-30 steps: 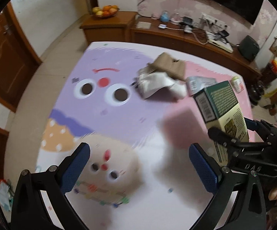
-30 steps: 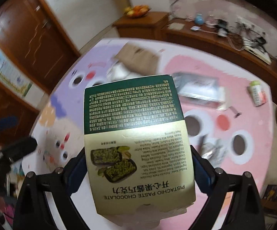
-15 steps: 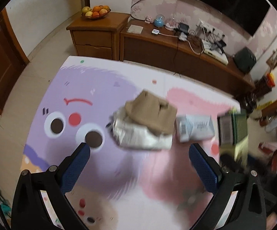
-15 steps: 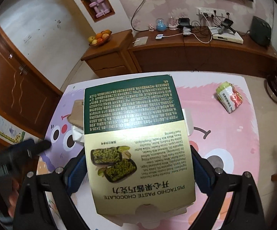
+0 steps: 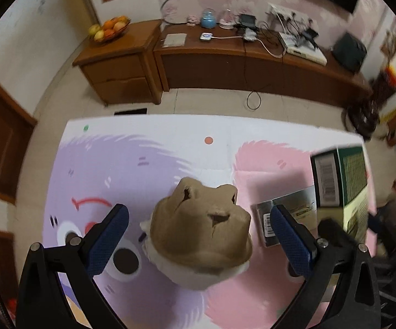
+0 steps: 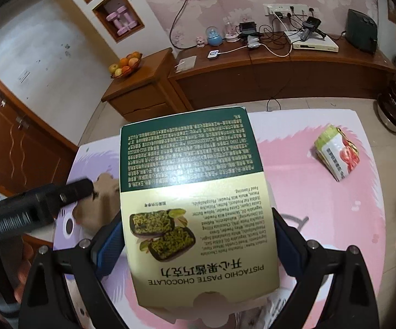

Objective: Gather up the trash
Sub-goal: 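Grasp the brown molded pulp piece with the left gripper while the right gripper holds the box, then carry box and pulp piece over the trash bin and open both grippers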

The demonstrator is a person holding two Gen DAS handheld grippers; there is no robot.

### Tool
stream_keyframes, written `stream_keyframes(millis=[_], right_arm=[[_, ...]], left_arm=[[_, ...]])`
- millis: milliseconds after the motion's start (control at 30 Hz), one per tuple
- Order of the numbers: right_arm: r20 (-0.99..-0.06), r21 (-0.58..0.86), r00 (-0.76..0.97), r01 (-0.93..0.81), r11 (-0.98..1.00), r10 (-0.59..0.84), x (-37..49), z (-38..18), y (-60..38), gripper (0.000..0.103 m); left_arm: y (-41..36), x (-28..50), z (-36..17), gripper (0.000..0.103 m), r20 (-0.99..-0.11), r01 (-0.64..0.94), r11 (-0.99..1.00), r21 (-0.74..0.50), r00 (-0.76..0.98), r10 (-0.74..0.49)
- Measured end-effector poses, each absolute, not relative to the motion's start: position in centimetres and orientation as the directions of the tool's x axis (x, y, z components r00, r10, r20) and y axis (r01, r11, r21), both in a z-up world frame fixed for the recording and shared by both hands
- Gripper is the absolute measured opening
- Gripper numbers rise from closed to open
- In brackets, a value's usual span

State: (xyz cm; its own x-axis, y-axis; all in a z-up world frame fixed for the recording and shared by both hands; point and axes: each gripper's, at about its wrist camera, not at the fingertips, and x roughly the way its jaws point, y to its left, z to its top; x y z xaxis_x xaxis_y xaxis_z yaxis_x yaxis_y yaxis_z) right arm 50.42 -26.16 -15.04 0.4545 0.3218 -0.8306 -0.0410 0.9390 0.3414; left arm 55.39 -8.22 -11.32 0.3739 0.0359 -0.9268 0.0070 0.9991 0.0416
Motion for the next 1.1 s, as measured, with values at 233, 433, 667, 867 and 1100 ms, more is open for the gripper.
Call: stream_keyframes(millis=[233, 433, 667, 867, 1100], right_arm=[[-0.843, 0.336, 0.439, -0.018, 0.942, 0.309, 51.6, -16.2, -26.2, 0.095], [-0.854, 0.327, 0.419, -0.029, 0.945, 0.309, 51.6, -16.9, -25.8, 0.095], [-0.853, 0.339, 0.408, -0.04, 0.94, 0.325, 50.2, -16.8, -25.5, 0.095], [-0.84, 0.363, 0.412, -0.056, 0.93, 0.352, 47.7, -15.5, -25.5, 0.095], [-0.824, 0.385, 0.419, -0.082, 0.919, 0.383, 41.7, -13.0, -25.0, 0.095]], left_arm=[[-9.0, 56.5, -13.4, 0.096, -0.94, 0.047, 0.994, 0.102, 0.33, 0.081], [-8.7, 55.9, -13.9, 0.07, -0.943, 0.047, 0.995, 0.084, 0.326, 0.064], [-8.0, 52.8, -11.1, 0.07, -0.91, 0.017, 0.998, 0.066, 0.411, 0.053], [-6.6, 47.4, -6.9, 0.07, -0.875, 0.001, 1.0, 0.015, 0.484, 0.013], [-4.1, 38.8, -3.0, 0.069, -0.842, -0.005, 0.999, -0.044, 0.539, -0.035]])
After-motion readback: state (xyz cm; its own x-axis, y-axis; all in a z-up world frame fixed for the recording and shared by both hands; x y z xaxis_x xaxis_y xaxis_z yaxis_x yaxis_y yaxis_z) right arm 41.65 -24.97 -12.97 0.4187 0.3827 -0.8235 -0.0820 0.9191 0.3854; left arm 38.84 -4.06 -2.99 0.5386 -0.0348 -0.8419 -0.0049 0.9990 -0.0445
